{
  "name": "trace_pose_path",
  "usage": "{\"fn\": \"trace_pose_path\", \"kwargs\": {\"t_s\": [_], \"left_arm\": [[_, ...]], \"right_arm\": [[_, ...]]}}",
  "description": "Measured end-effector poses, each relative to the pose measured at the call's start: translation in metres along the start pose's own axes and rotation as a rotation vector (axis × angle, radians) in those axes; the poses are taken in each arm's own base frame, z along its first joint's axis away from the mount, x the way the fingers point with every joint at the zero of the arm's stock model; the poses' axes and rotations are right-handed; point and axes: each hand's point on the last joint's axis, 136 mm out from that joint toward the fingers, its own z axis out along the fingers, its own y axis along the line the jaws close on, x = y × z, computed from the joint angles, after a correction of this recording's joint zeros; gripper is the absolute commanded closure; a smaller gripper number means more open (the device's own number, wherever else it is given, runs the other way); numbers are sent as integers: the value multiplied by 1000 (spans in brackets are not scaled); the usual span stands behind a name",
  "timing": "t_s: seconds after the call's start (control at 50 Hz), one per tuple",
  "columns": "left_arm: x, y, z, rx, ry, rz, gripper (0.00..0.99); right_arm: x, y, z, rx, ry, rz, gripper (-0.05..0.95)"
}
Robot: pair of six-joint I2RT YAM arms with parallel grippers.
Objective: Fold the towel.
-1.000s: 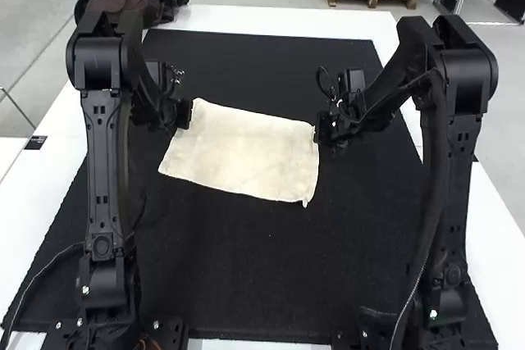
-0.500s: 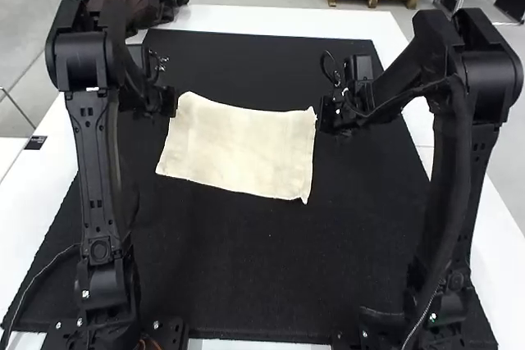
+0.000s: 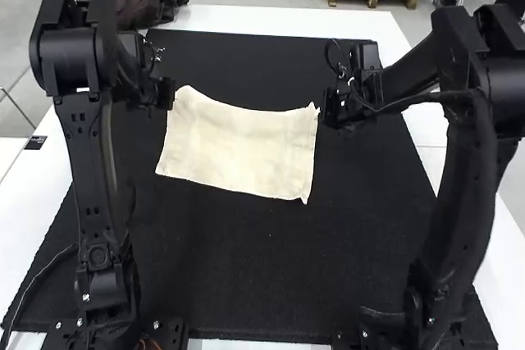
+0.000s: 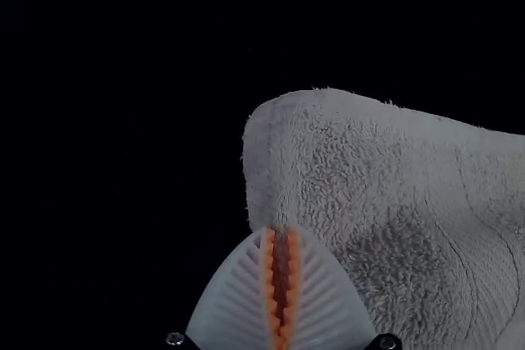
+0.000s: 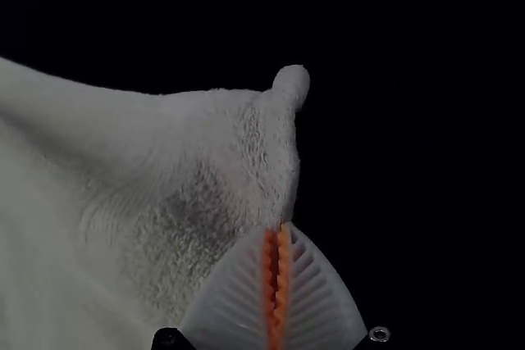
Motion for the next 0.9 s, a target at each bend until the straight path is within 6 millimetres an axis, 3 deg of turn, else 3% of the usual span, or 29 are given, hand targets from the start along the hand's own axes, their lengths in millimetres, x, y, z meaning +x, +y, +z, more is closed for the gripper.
{"fn": "trace_pose_path", "kwargs": {"t_s": [0.34,0.62,0.9], "left_arm": [[30,-12,-14,32,124,-47,975],[24,-11,-39,11,103,-37,975],[36,-19,-56,19,140,-36,975]], "right_arm": [[22,8,-16,-38,82,42,926],[19,21,-37,-70,71,40,926],[31,17,-47,-69,116,71,926]]}}
